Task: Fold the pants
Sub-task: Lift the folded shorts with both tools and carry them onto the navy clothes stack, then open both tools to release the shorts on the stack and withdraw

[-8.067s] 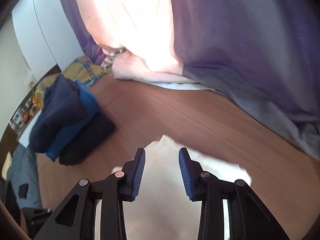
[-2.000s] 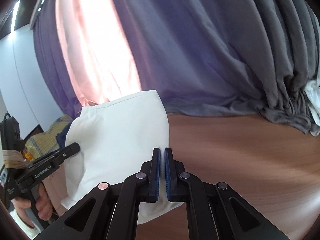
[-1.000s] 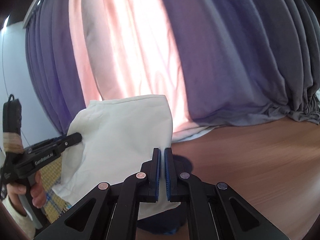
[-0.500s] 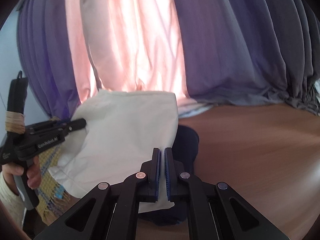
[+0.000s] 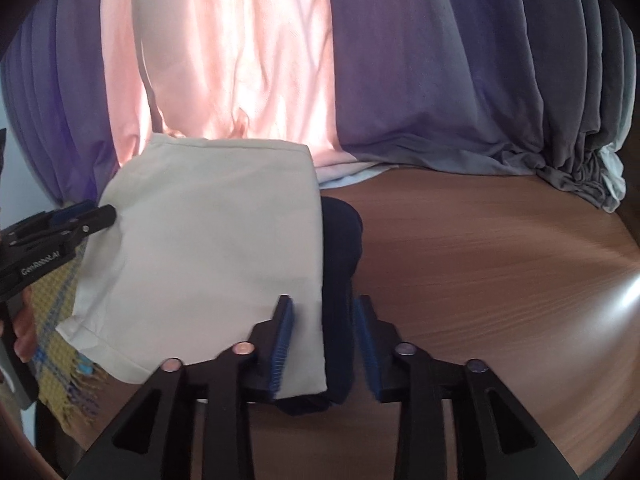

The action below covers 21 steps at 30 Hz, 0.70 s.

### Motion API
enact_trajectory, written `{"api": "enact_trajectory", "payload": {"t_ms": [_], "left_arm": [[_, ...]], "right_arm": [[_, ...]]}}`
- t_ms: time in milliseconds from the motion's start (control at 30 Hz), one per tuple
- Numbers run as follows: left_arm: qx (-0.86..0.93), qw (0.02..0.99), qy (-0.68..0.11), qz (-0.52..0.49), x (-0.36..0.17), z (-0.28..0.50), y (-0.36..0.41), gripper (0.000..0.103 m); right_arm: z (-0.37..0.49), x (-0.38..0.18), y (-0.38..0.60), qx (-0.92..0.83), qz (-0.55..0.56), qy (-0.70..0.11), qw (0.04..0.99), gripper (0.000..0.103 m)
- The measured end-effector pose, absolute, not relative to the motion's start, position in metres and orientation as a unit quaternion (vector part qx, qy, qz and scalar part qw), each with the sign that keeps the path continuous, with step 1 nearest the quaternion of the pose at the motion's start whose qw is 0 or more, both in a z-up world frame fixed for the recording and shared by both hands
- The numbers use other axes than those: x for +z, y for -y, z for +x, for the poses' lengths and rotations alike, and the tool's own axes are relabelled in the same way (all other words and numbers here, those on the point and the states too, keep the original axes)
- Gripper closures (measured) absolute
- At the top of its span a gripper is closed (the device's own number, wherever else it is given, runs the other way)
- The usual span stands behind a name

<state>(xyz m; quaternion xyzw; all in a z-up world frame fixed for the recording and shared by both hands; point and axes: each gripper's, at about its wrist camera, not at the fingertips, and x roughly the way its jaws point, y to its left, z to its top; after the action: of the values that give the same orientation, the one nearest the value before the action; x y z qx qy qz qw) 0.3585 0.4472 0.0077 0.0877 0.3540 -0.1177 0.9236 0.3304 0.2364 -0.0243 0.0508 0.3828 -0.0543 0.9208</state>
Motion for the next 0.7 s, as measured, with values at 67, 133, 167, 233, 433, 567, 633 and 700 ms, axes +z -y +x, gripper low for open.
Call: {"api": "enact_trajectory", "payload": {"t_ms": [67,133,167,233,433,567,633,700], "left_arm": [[-0.112,0.923,-0.359,0.084,0.003,0.361,-0.45,0.047],[-0.11,0.922,-0.364,0.076,-0.002,0.364,-0.452,0.047],[-0.111,0.922,-0.364,0.07,-0.003,0.365,-0.454,0.047],[-0.116,0.924,-0.36,0.056,0.002,0.362,-0.457,0.047],[-0.13,0.94,-0.311,0.046,0.036,0.347,-0.455,0.051],[-0.179,0.932,-0.31,0.052,0.041,0.355,-0.437,0.083],[-0.212,0.922,-0.321,0.047,0.038,0.361,-0.427,0.089],[-0.218,0.917,-0.33,0.056,0.032,0.368,-0.418,0.09]], "right_arm": [[0.329,-0.026,-0.238,-0.058,0.045,-0.379,0.923,0.065],[0.331,-0.03,-0.239,-0.057,0.038,-0.383,0.921,0.065],[0.332,-0.032,-0.239,-0.057,0.038,-0.385,0.92,0.065],[0.334,-0.036,-0.24,-0.057,0.038,-0.393,0.917,0.065],[0.324,-0.013,-0.239,-0.053,0.051,-0.362,0.929,0.065],[0.315,0.005,-0.244,-0.018,0.07,-0.332,0.94,0.065],[0.312,0.009,-0.251,0.008,0.074,-0.33,0.941,0.066],[0.309,0.007,-0.257,0.03,0.08,-0.331,0.94,0.069]]}}
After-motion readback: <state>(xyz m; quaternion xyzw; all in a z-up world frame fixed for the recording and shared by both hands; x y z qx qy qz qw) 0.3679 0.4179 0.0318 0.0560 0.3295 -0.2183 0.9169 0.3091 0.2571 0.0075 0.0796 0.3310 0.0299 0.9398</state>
